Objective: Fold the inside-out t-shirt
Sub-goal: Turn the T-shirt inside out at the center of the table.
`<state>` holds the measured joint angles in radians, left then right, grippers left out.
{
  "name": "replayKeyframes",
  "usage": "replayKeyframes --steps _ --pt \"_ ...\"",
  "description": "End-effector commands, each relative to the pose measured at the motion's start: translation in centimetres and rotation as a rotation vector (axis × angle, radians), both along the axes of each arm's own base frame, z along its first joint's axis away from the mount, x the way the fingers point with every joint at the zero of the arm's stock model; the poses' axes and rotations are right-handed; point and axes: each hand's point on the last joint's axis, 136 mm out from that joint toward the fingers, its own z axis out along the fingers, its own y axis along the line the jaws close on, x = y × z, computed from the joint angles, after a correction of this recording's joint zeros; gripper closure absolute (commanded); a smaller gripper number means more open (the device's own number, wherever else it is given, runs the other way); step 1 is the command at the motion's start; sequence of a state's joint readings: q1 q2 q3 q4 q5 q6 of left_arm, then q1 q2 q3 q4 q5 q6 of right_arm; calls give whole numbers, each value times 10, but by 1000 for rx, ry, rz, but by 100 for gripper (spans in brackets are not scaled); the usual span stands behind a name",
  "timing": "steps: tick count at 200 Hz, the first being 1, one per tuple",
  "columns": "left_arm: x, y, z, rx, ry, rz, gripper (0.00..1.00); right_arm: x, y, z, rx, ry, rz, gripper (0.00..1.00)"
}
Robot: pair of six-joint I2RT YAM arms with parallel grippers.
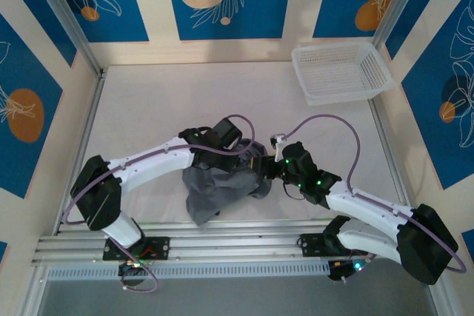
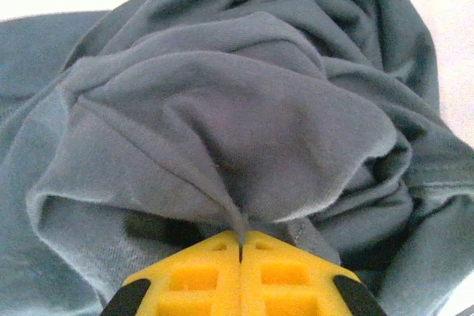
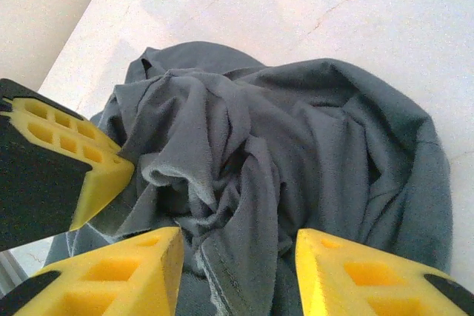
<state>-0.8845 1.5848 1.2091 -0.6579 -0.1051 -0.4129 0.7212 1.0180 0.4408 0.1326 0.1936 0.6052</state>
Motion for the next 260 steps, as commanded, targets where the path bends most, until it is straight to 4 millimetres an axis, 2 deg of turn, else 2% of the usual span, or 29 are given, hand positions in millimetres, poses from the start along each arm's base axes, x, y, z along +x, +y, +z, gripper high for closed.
replayKeyframes --steps 1,18,47,68,88,97,106,124,153,168,180,192,206,211,225,241,251,260 --pt "-5 -12 42 -213 5 -3 100 -4 10 15 4 -66 79 52" --pt "-5 -19 78 -431 32 16 100 -12 29 39 -4 -213 204 48" --pt "-6 -16 121 -598 36 28 100 -17 45 73 -61 -517 323 47" --pt "-5 -10 130 -617 28 49 100 -10 45 89 -97 -664 308 46" --pt "-3 -4 131 -617 14 75 100 -21 58 105 -51 -751 383 47" --pt "-2 -2 131 -622 12 83 100 -24 65 108 -43 -779 405 51" --pt "-2 -2 131 -626 11 88 100 -24 70 105 -65 -802 406 55" --pt "-2 -1 131 -628 11 92 100 -8 71 94 -154 -844 361 55" --pt "-3 -2 133 -630 12 84 100 31 61 71 -390 -877 230 36" --pt "-3 1 132 -626 9 91 100 36 67 60 -441 -878 262 35" --pt "-3 3 133 -626 4 94 100 32 78 48 -446 -853 336 42" --pt "-1 7 133 -624 -3 102 100 30 86 42 -433 -831 369 64" --pt "3 15 130 -609 -8 123 100 20 92 44 -378 -819 408 92" --pt "7 20 128 -600 -14 135 100 14 94 46 -343 -807 430 98" --pt "23 39 118 -560 -48 190 100 -9 99 54 -205 -750 523 100" --pt "48 66 95 -455 -97 256 100 -45 100 67 -9 -644 675 100" --pt "56 66 84 -436 -106 215 100 -65 97 81 109 -587 759 100" --pt "60 62 74 -428 -103 182 100 -73 93 93 186 -545 783 100"
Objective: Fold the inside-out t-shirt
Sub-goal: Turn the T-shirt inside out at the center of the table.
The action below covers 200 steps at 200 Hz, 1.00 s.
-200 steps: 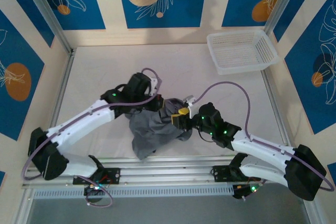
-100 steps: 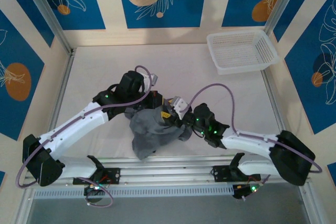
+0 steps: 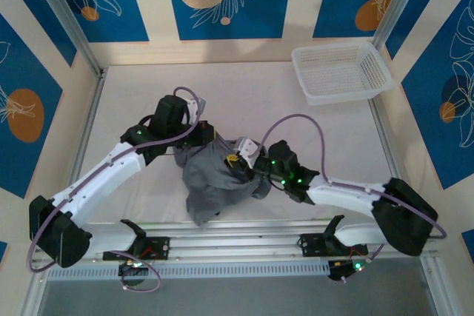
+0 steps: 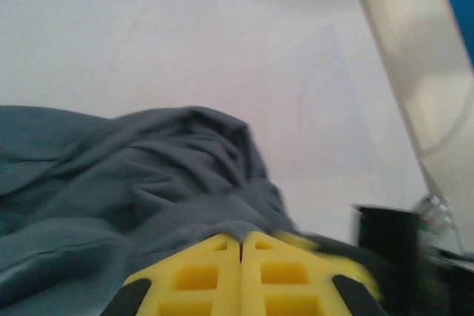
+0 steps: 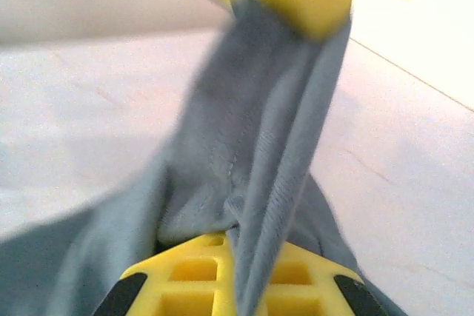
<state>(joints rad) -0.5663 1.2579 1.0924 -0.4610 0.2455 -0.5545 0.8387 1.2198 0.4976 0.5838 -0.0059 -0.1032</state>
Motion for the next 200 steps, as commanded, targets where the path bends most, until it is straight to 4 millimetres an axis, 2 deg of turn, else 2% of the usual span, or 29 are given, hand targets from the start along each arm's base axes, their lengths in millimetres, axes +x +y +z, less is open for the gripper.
replayKeyframes --steps 1,19,37,51,68,84,98,120,136,173,200 --pt "23 14 -32 110 -49 -12 100 -57 2 33 161 232 305 100" --pt "25 5 -42 81 -39 -38 100 -48 -8 48 228 308 265 100" --pt "23 2 -39 39 -50 -34 79 -28 -17 45 240 349 158 100" --pt "19 8 -31 39 -73 -16 63 -12 -24 40 252 394 79 100" --pt "8 20 -20 49 -97 4 54 0 -27 38 266 446 34 100" --pt "-11 25 -8 3 -112 1 51 14 -31 33 268 502 -42 100" --pt "-33 20 0 -52 -129 -30 50 26 -34 27 259 560 -110 100" --pt "-72 -2 6 -62 -196 -121 50 35 -34 22 253 622 -154 100" --pt "-89 -17 3 -50 -207 -141 50 37 -31 20 255 644 -156 100" --pt "-102 -56 -10 8 -187 -228 50 39 -28 16 263 680 -167 100" --pt "-86 -73 -14 31 -200 -220 41 37 -28 16 260 693 -170 100"
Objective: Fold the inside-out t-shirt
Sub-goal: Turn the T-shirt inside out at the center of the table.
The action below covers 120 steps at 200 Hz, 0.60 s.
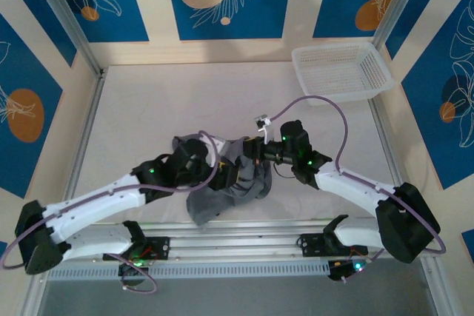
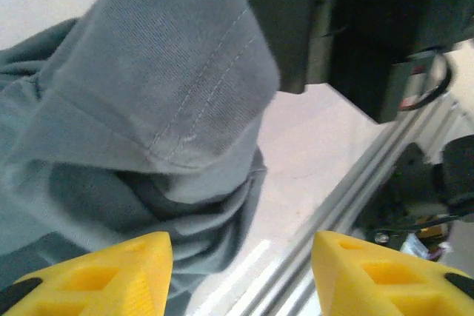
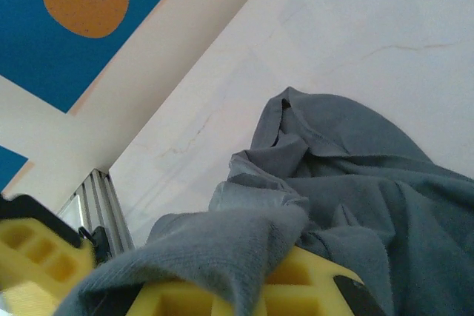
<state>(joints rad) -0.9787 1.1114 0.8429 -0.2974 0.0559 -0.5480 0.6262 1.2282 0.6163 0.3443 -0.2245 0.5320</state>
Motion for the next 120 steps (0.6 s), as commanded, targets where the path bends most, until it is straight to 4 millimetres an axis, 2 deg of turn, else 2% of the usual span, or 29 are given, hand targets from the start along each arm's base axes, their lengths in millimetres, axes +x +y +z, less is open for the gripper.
replayKeyframes --steps 1,22,46,62,74,84,92,120 --pt "21 -14 18 -25 -70 47 41 2 4 15 26 5 -10 100" --pt "45 -8 8 84 -126 124 35 0 3 17 26 8 -12 100" --pt "70 9 7 171 -201 218 37 -4 2 18 27 8 -4 100" --pt "80 18 6 167 -194 248 52 -5 1 17 21 11 -4 100" --pt "84 23 4 157 -166 246 69 -3 -1 13 8 21 -16 100" --pt "84 27 4 147 -141 235 89 0 -5 9 -3 43 -37 100" --pt "82 28 8 119 -114 221 100 4 -10 3 -9 76 -57 100" --pt "60 9 38 -152 39 64 100 23 -31 -32 -26 249 -95 100"
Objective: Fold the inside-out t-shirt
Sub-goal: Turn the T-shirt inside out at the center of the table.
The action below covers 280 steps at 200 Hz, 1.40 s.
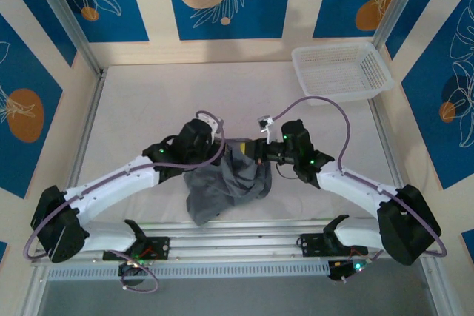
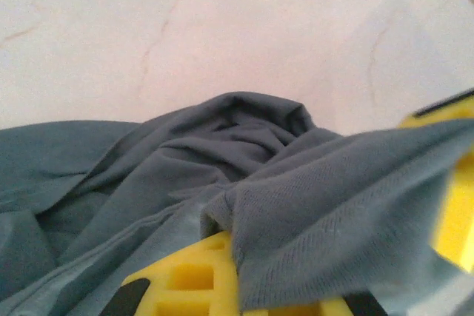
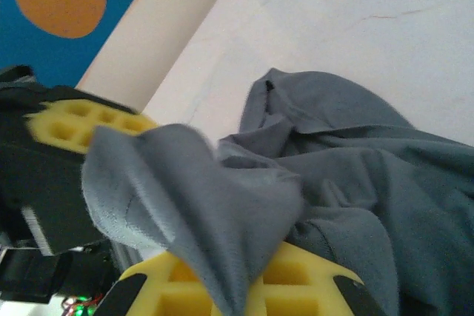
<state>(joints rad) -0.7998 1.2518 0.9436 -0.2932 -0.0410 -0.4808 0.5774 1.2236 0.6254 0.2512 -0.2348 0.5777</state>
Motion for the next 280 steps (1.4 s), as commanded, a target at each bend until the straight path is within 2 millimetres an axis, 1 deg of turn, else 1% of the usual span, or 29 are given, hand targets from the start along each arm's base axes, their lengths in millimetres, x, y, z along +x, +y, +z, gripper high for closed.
replayKeyframes --steps 1,6,11,25,36,46,58,63,75,81,91,105,117,134,143,151,166,181,194,202,211,230,239,251,261,268,280 --pt "-23 -20 42 -264 93 -159 100 17 -16 -19 -2 145 -41 100" --pt "-26 -23 47 -307 113 -177 100 17 -16 -22 2 163 -21 100" --pt "-28 -24 51 -339 132 -187 100 15 -14 -23 5 168 6 96" --pt "-32 -25 56 -381 159 -207 100 10 -10 -14 7 142 45 74" --pt "-33 -25 55 -382 172 -206 100 11 -14 -5 2 89 6 65" --pt "-31 -24 53 -378 179 -196 100 14 -24 4 -2 34 -77 60" --pt "-29 -22 49 -367 186 -182 100 13 -39 16 -1 -41 -193 59" --pt "-28 -21 47 -359 188 -175 100 11 -44 22 2 -81 -236 60" --pt "-26 -21 44 -352 190 -170 100 -2 -47 35 6 -200 -296 69" --pt "-26 -21 43 -351 192 -170 100 -10 -45 40 9 -254 -309 72" --pt "-24 -21 42 -349 192 -167 100 -26 -35 50 12 -332 -288 75" --pt "-23 -23 40 -346 198 -167 100 -41 -19 54 -4 -363 -232 78" --pt "-22 -24 41 -350 201 -168 100 -44 -9 47 -17 -325 -215 79" --pt "-23 -25 46 -366 198 -178 100 -36 0 28 -68 -261 -223 79" --pt "-24 -25 49 -371 199 -180 100 -31 6 18 -116 -252 -215 76" --pt "-25 -24 51 -371 197 -181 100 -26 13 12 -158 -262 -205 71" --pt "-27 -22 54 -370 191 -181 100 -16 23 1 -250 -318 -186 59" --pt "-29 -19 55 -361 184 -179 100 -3 27 -8 -375 -433 -196 45" --pt "-31 -17 55 -356 187 -177 100 3 34 -12 -450 -553 -163 34" --pt "-32 -16 55 -359 187 -179 100 8 35 -15 -491 -611 -163 30" --pt "-33 -17 56 -364 187 -184 100 14 36 -18 -534 -653 -164 29" --pt "-34 -17 60 -371 186 -191 100 30 36 -23 -625 -701 -199 30" --pt "-35 -17 63 -371 180 -194 100 37 35 -25 -661 -718 -223 36" --pt "-34 -14 63 -355 171 -184 100 38 38 -25 -664 -725 -222 53" --pt "-32 -9 59 -329 162 -166 100 35 40 -24 -632 -710 -209 70" --pt "-31 -4 56 -309 156 -152 100 31 41 -25 -601 -687 -194 80" --pt "-26 5 50 -278 155 -120 100 21 42 -26 -538 -632 -150 94"
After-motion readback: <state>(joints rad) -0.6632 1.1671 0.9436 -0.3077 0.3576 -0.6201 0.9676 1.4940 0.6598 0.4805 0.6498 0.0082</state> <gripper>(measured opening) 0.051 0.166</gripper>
